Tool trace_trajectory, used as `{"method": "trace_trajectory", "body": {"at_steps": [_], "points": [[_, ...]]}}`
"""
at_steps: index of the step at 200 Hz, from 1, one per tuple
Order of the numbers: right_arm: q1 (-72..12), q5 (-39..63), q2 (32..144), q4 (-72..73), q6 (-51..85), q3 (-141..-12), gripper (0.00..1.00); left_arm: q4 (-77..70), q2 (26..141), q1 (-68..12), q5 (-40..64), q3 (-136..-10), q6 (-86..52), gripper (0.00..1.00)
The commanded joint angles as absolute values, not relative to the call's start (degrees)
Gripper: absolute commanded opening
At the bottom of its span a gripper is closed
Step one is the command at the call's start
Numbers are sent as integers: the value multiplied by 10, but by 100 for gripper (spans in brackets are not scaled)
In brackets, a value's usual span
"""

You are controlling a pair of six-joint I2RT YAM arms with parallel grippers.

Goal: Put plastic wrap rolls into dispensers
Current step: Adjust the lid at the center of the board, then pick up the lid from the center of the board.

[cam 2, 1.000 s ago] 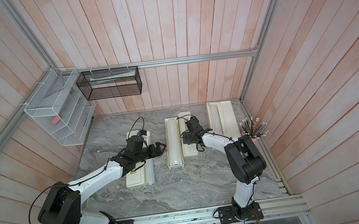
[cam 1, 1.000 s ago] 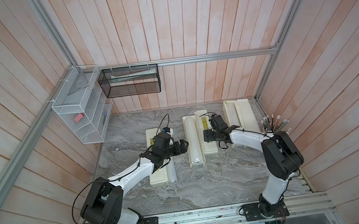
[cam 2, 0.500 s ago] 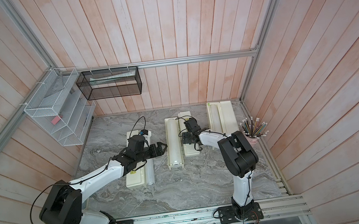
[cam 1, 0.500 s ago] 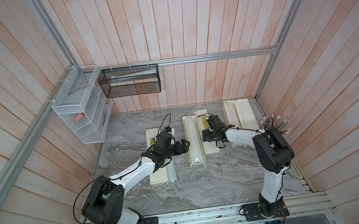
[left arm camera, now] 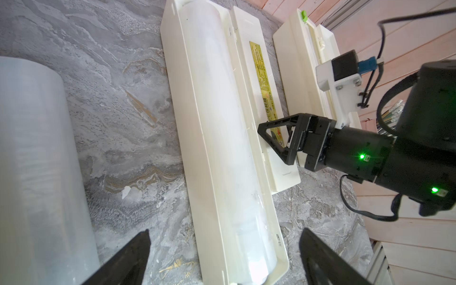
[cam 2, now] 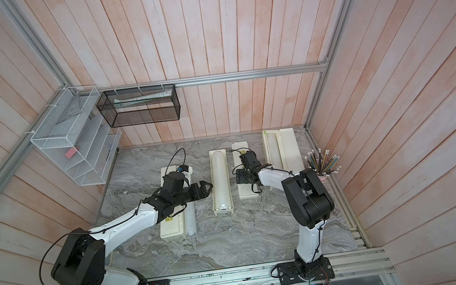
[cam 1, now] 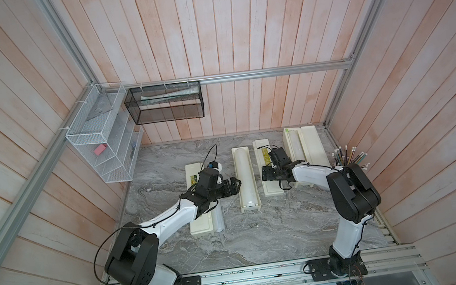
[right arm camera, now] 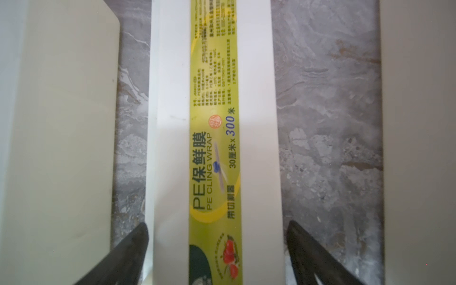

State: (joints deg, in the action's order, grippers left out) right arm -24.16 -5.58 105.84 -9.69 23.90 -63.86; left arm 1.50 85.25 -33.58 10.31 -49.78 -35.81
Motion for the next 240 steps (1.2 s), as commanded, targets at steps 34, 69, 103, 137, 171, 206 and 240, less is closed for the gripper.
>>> {"method": "trace_trajectory", "body": {"at_steps": [34, 69, 103, 137, 171, 206, 240], "points": [[-243, -29, 1091, -139, 224, -676, 98, -2, 871, -348, 115, -518, -363, 96], [-247, -51, 1112, -147, 233, -686, 98, -8, 882, -357, 117, -523, -366, 96], [-257, -88, 1133, -171, 236, -708, 97, -23, 896, -364, 129, -529, -377, 96], [-259, -102, 1131, -185, 244, -715, 86, -37, 915, -379, 135, -538, -387, 96], [-259, -108, 1105, -205, 252, -716, 80, -54, 936, -391, 151, -544, -402, 96], [-258, -77, 1042, -205, 259, -701, 79, -58, 939, -396, 150, -547, -406, 96], [-258, -37, 988, -211, 273, -694, 79, -71, 944, -398, 160, -548, -413, 96]]}}
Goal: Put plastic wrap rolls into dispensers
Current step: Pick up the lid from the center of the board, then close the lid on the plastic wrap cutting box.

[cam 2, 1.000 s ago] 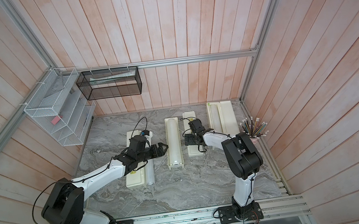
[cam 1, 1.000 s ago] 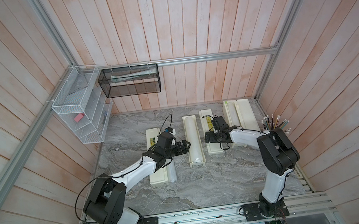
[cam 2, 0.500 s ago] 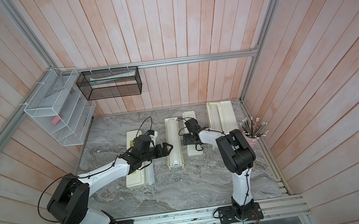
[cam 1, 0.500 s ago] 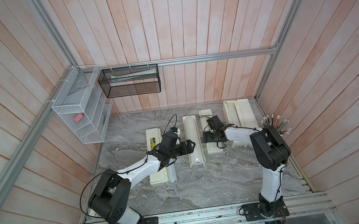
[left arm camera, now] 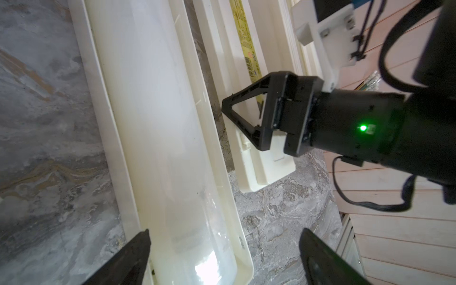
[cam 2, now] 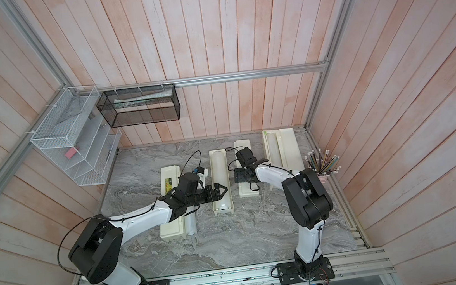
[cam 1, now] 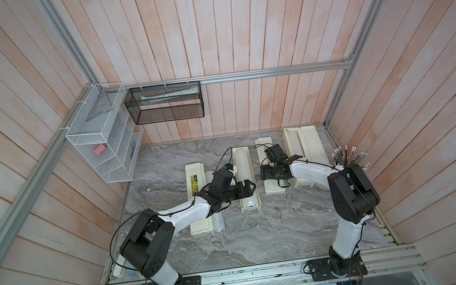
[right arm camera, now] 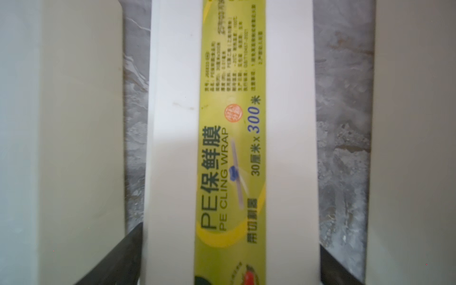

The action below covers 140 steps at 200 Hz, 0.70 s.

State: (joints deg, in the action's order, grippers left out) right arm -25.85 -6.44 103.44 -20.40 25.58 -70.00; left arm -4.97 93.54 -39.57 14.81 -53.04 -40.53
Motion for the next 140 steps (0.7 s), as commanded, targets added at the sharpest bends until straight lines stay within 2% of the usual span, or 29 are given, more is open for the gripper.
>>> {"method": "trace_trajectory", "body": {"at_steps": [1, 34, 70, 92, 140], "points": [[-258, -36, 986, -211, 273, -694, 79, -71, 945, -398, 161, -548, -413, 96], [-262, -1, 949, -209, 299, -687, 78, -63, 944, -398, 155, -554, -406, 96], [-282, -9, 933, -215, 322, -697, 77, -24, 906, -383, 135, -556, -385, 97], [-299, -8, 931, -206, 345, -701, 77, -8, 877, -361, 153, -546, -377, 100], [-339, -23, 942, -191, 389, -711, 77, 9, 823, -332, 178, -499, -367, 100]]}}
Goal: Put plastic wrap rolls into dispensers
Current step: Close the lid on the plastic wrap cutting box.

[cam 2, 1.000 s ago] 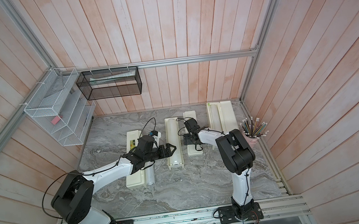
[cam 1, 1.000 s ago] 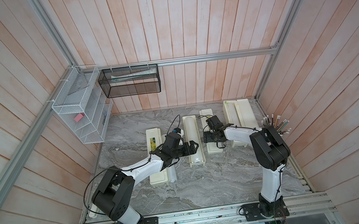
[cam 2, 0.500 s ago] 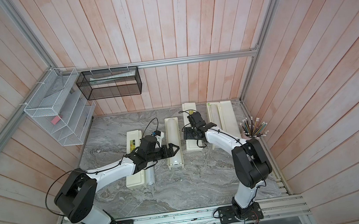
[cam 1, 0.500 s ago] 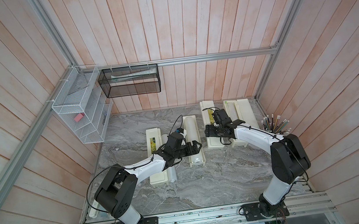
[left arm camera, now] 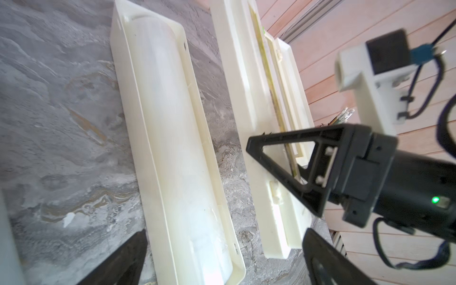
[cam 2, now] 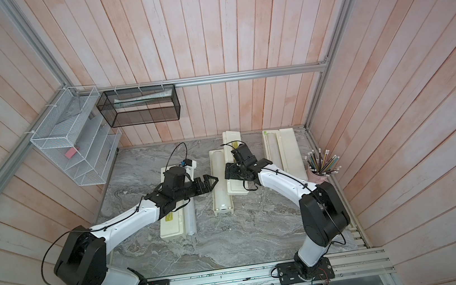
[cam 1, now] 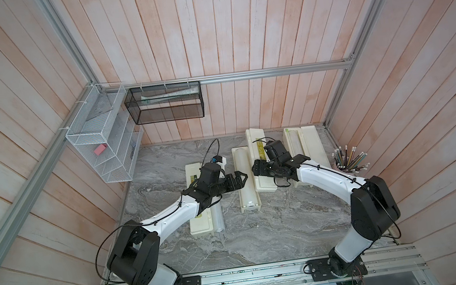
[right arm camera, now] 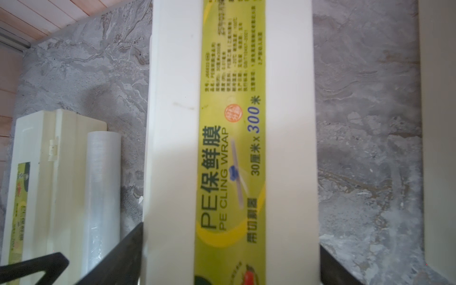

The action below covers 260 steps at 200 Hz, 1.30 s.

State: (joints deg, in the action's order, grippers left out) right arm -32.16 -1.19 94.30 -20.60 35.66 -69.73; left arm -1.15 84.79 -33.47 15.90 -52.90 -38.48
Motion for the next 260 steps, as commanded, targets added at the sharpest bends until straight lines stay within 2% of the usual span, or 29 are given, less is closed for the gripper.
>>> {"method": "trace_trajectory", "body": {"at_steps": [1, 111, 260], "points": [[-340, -24, 941, -191, 389, -711, 77, 9, 822, -332, 179, -497, -367, 100], [-411, -81, 974, -160, 434, -683, 79, -56, 774, -338, 293, -389, -405, 100], [-443, -96, 1014, -153, 446, -669, 83, -108, 797, -366, 263, -356, -434, 100]]}}
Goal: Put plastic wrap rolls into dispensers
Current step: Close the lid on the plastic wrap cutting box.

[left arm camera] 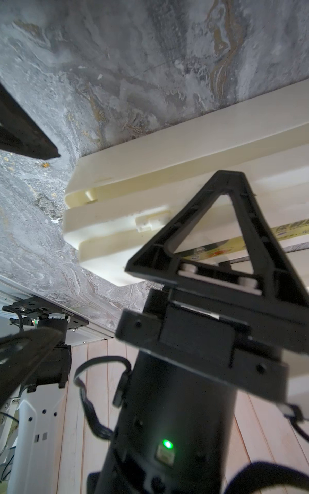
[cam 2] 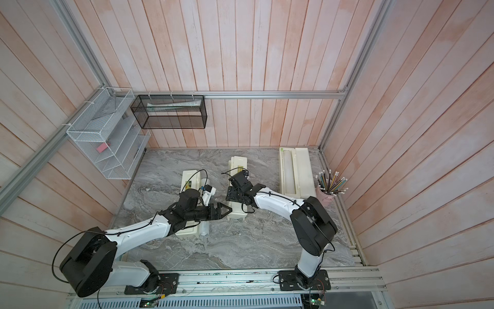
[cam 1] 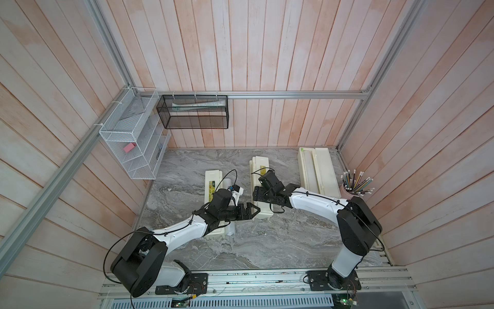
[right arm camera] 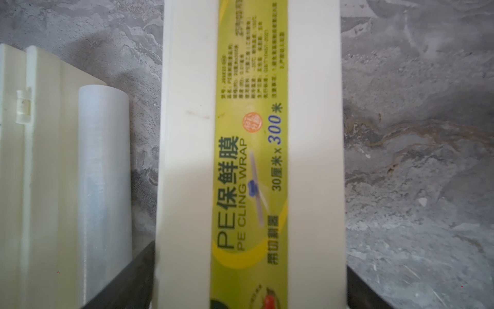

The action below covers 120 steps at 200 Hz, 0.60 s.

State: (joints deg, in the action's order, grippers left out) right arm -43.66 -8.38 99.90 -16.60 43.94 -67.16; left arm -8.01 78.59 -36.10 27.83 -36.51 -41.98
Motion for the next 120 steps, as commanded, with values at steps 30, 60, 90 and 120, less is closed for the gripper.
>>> {"method": "trace_trajectory", "body": {"at_steps": [30, 60, 90, 120], "points": [[-444, -96, 1020, -152, 444, -670, 84, -108, 812, -371, 253, -362, -436, 100], [-447, -89, 1024, -149, 441, -673, 88, -108, 824, -375, 249, -363, -439, 100], [-449, -88, 1029, -147, 439, -676, 91, -118, 836, -376, 245, -363, -448, 100], [-453, -94, 1032, -157, 433, -684, 92, -135, 849, -378, 244, -370, -453, 100]]}}
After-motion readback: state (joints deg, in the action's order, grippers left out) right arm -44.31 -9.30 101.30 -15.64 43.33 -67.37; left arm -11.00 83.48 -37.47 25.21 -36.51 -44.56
